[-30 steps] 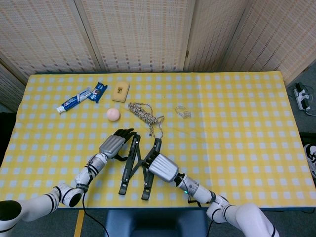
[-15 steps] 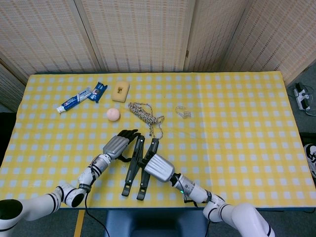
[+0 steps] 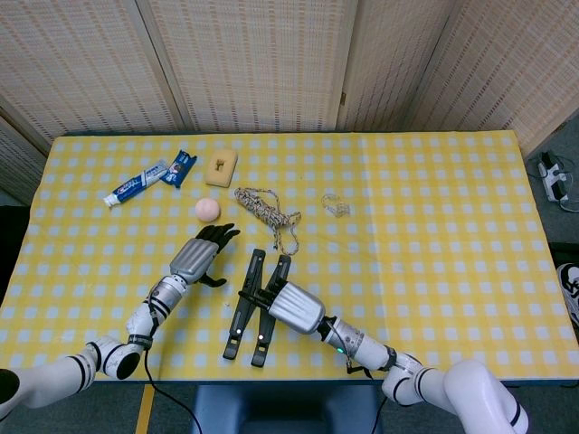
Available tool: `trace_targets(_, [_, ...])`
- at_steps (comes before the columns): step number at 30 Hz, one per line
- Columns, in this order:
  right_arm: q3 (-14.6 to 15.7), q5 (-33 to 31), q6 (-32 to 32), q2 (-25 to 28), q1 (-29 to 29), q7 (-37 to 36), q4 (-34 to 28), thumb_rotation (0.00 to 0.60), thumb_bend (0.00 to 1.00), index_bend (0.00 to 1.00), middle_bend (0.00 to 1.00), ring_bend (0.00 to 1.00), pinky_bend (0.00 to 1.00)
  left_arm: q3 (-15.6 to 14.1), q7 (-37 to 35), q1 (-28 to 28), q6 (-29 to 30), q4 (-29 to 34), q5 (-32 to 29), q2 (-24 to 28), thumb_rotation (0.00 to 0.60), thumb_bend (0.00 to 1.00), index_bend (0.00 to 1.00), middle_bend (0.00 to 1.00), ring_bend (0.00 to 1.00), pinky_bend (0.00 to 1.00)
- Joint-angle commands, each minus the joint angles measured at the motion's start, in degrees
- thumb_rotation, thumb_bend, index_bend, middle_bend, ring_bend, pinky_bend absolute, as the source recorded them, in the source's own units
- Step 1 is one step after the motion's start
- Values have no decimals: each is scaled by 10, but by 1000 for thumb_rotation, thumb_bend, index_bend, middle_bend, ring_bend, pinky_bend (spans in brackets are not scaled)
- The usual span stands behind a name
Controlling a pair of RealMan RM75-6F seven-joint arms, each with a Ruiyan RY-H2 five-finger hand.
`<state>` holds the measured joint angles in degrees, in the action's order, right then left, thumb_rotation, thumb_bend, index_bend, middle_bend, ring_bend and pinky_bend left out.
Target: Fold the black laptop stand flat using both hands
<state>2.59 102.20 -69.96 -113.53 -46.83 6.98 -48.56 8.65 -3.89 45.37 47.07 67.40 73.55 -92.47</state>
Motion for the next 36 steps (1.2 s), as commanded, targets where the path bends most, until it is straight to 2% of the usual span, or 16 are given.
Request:
trace_targets(1, [-9, -26, 110, 102, -41, 54, -153, 600, 183, 1, 229, 288, 222, 2, 2, -12, 15, 22, -3, 22, 600, 230, 0, 0, 0, 0])
trace_targets(3, [-19, -48, 165, 137, -59, 71, -208, 600, 183, 0, 173, 224, 162, 3, 1, -17, 21, 32, -3, 33, 600, 230, 0, 0, 0, 0])
trace_targets(6, [-38, -91, 248, 180, -87, 99, -275, 600, 183, 0, 121, 181, 151, 2, 1, -24, 32, 41, -1, 46, 600, 229, 0, 0, 0, 0])
trace_targets(9, [-55, -126, 301, 196, -108, 130, -302, 600, 182, 0, 96, 167, 151, 1, -2, -31, 39, 44, -1, 53, 600, 229, 0, 0, 0, 0])
trace_targets(14, [-76, -181, 362, 196, -135, 167, -313, 600, 183, 0, 76, 131, 118, 0, -14, -39, 40, 42, -4, 60, 600, 230, 0, 0, 0, 0])
trace_targets(23, [-94, -242, 406, 179, -175, 213, -300, 600, 183, 0, 77, 123, 113, 0, -39, -49, 45, 29, -3, 65, 600, 229, 0, 0, 0, 0])
trace_targets(36, [-83, -304, 427, 156, -210, 251, -271, 600, 183, 0, 103, 120, 113, 1, -64, -58, 49, 18, 1, 71, 600, 230, 0, 0, 0, 0])
